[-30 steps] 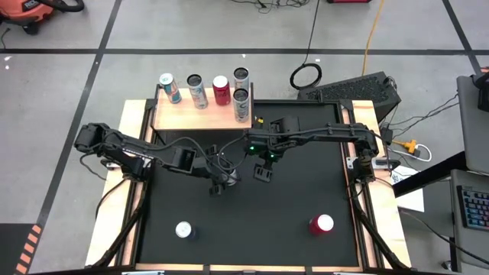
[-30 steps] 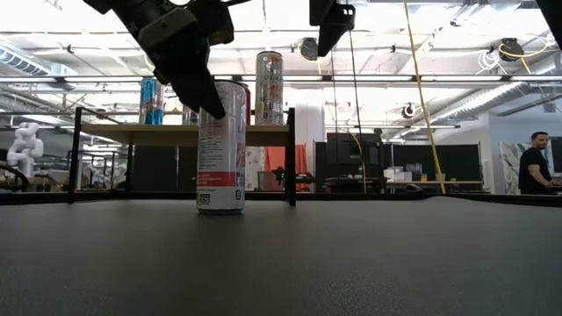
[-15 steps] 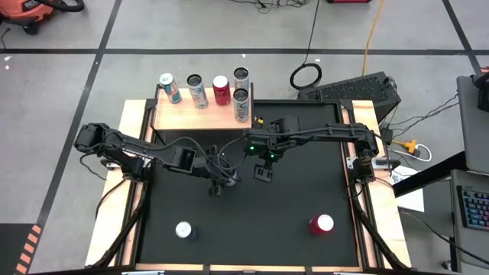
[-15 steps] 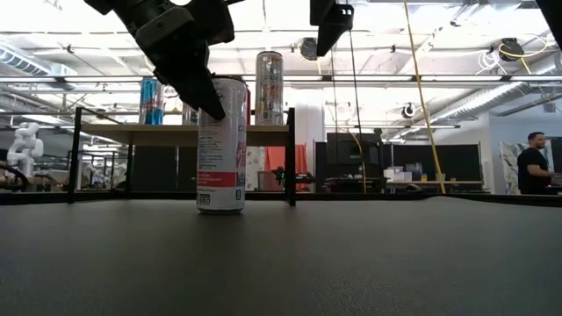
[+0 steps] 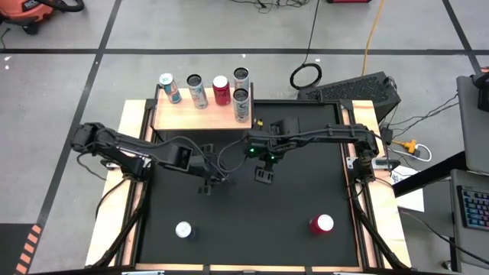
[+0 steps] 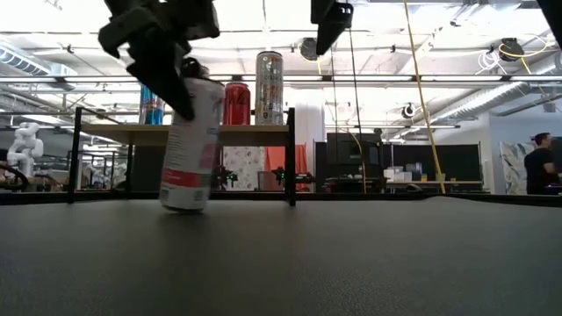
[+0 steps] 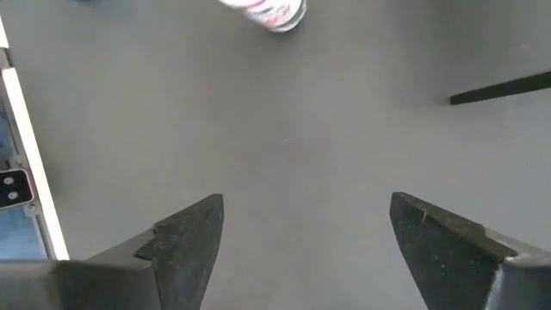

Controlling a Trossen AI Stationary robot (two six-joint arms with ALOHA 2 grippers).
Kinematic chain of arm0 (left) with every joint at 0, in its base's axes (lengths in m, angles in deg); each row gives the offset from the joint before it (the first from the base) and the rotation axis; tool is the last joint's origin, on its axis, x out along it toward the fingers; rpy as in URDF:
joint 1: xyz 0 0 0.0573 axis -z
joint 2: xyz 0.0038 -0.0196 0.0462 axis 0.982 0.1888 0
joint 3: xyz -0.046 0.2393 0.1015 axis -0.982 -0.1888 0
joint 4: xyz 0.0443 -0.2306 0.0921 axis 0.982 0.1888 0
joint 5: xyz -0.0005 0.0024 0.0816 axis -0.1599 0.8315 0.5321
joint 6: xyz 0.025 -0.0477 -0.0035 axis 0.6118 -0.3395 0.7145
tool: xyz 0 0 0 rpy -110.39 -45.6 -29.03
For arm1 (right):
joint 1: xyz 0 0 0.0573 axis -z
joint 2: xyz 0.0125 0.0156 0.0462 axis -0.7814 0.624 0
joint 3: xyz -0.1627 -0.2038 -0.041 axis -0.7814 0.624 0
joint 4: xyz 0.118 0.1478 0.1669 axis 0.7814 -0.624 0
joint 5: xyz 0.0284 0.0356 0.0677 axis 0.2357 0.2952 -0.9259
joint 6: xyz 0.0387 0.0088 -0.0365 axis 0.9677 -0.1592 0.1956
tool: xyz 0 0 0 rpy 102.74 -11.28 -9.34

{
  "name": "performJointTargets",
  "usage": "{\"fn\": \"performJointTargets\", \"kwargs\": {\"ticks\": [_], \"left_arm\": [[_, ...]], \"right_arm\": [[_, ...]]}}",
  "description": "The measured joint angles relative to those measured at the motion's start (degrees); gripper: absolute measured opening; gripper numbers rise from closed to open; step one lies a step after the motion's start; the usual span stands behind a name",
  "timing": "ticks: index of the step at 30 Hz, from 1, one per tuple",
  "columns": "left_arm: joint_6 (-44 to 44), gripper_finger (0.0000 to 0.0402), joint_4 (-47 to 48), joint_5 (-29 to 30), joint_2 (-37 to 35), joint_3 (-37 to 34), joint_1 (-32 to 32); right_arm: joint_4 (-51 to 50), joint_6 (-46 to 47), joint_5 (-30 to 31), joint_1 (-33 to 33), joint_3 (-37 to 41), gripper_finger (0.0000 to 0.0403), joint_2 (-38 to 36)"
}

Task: Place canned beverage on shelf
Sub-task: Put the white pink soda can on the shelf aligned with the other white pink soda can

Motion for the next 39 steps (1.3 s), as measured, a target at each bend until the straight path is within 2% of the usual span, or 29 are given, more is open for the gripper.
{"fn": "performJointTargets", "kwargs": {"ticks": [9, 14, 21, 26, 30, 36, 39], "left_arm": [[-0.98, 0.0235, 7.10, 0.43, -11.14, 2.40, -2.27], [-2.39, 0.0235, 11.22, 4.32, -18.23, 3.05, -5.36], [-0.51, 0.0235, 11.30, 10.55, -25.46, 3.05, -12.10], [1.34, 0.0235, 12.33, 10.36, -25.71, 5.20, -18.15], [2.44, 0.0235, 13.01, 7.14, -24.19, 9.33, -22.89], [2.42, 0.0235, 19.60, 1.97, -21.25, 15.37, -28.77], [2.53, 0.0235, 20.54, 1.43, -20.06, 16.57, -30.75]], "right_arm": [[0.33, 0.02, 0.15, -2.25, 0.00, 0.0315, 0.00], [0.39, 0.15, 0.33, -3.29, 0.00, 0.0315, 0.00], [0.61, 0.17, 2.41, -4.21, 0.00, 0.0315, 0.00], [0.63, 0.20, 3.21, -4.23, 0.00, 0.0315, 0.00], [0.63, 0.17, 3.19, -4.21, 0.00, 0.0315, 0.00], [0.83, -0.22, 3.19, -4.21, 0.00, 0.0315, 0.00], [0.91, -0.52, 3.19, -4.21, 0.00, 0.0315, 0.00]]}}
